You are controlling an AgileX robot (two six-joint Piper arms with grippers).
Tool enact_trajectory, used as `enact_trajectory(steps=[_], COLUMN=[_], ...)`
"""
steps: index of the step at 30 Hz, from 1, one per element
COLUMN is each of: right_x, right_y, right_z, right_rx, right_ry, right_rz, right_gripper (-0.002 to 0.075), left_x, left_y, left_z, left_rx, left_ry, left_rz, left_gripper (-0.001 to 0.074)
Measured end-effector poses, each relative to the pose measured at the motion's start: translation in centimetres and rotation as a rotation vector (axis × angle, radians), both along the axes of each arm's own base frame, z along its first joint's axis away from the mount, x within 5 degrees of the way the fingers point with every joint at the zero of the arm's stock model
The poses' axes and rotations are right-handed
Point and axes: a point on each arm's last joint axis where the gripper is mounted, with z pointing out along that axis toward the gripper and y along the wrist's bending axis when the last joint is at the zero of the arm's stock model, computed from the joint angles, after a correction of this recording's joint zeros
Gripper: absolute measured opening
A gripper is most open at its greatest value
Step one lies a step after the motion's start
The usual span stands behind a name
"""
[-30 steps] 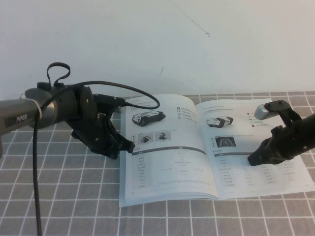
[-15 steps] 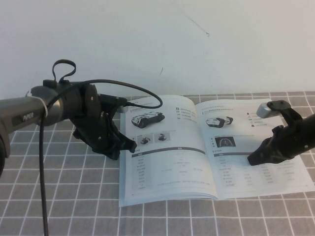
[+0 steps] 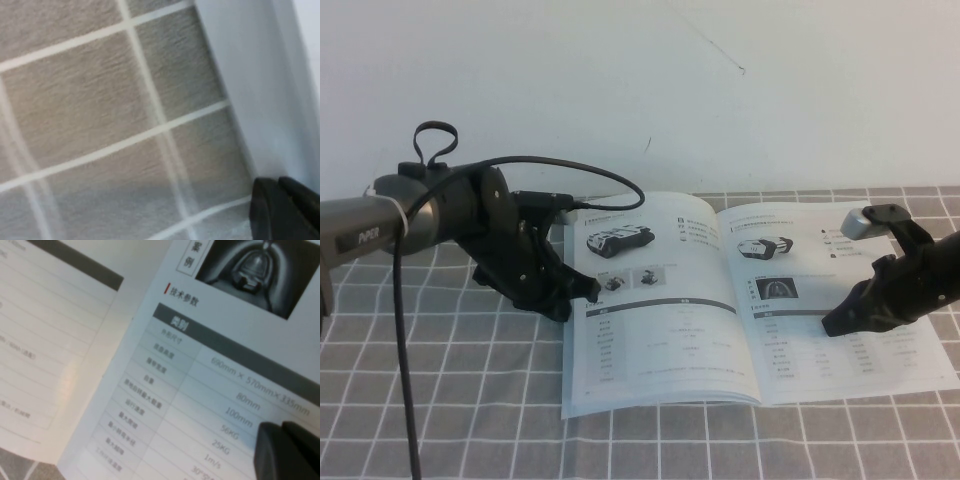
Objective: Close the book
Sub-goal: 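Close the open booklet and leave it lying on the table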
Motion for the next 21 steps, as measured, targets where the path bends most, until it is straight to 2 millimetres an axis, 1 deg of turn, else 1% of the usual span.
enact_trajectory(steps=[5,12,17,21], right_x=[0.0,0.0,0.0,0.0], right_y=[0.0,0.0,-0.1,-0.1], right_z=[0.0,0.0,0.0,0.0], right_rx=[0.001,0.002,0.013,0.024], right_ry=[0.0,0.0,0.007,0.013], right_rz=[0.001,0.0,-0.008,-0.015], right_gripper=[-0.0003,-0.0003,-0.0003,-0.0003], left_x=[0.3,0.3,0.5,0.3], left_y=[-1.0,-2.6,-3.5,-4.5], left_z=[-0.1,0.2,1.0,1.9], left_rx=[-0.122,-0.294,-0.408,-0.56], left_ry=[0.01,0.018,-0.004,0.006], left_rz=[0.001,-0.022,-0.029,-0.05], left_gripper=[-0.0004,-0.0004,-0.0004,-0.0004])
